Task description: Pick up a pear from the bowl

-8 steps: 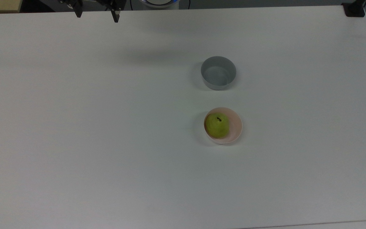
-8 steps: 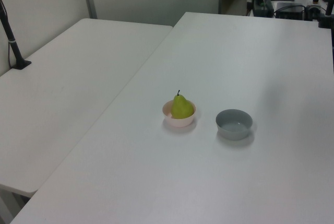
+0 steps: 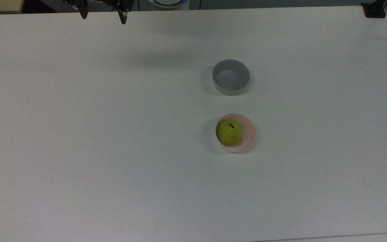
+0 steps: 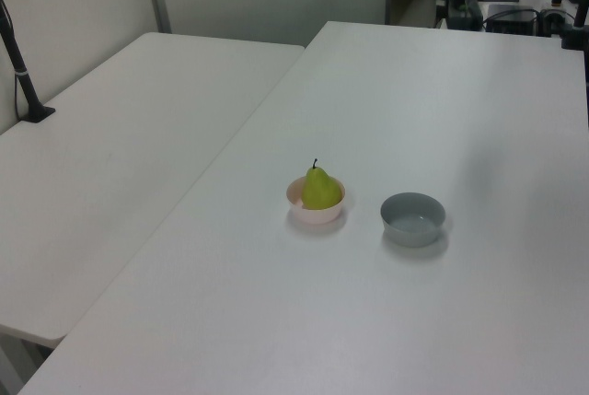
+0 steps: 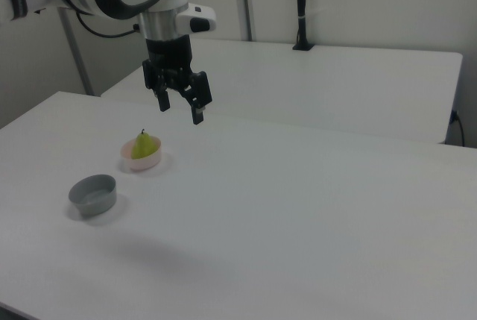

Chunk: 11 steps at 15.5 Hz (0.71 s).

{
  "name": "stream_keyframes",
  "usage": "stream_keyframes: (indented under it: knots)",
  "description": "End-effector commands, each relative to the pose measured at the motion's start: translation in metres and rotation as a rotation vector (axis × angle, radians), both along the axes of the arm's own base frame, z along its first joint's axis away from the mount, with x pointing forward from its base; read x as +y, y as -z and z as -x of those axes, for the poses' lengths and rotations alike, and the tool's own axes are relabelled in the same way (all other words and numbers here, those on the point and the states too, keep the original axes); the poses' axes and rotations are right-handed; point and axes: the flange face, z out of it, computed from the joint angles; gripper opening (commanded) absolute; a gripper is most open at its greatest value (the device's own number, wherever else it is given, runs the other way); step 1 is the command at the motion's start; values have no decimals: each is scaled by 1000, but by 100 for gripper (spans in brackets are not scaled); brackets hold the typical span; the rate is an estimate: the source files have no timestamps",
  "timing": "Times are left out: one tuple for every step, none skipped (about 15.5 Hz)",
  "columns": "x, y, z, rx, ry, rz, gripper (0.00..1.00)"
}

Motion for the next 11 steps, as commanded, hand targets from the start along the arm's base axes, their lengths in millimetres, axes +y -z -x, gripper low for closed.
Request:
stream_keyframes:
  knots:
    - [4, 1, 7, 20, -51, -3, 100]
    - [6, 3, 6, 29, -60, -6, 100]
    - [10, 6, 5, 36, -66, -8, 100]
    - [16, 10, 1, 42, -77, -7, 100]
    - [25, 15, -3, 45, -92, -7, 100]
    - [42, 26, -11, 61, -112, -4, 100]
    - [56, 34, -19, 66, -130, 0, 100]
    - [83, 41, -33, 63, -163, 13, 100]
    - [100, 47, -39, 68, -181, 14, 100]
    - [115, 48, -43, 62, -198, 3, 100]
    - [132, 50, -47, 49, -215, -13, 100]
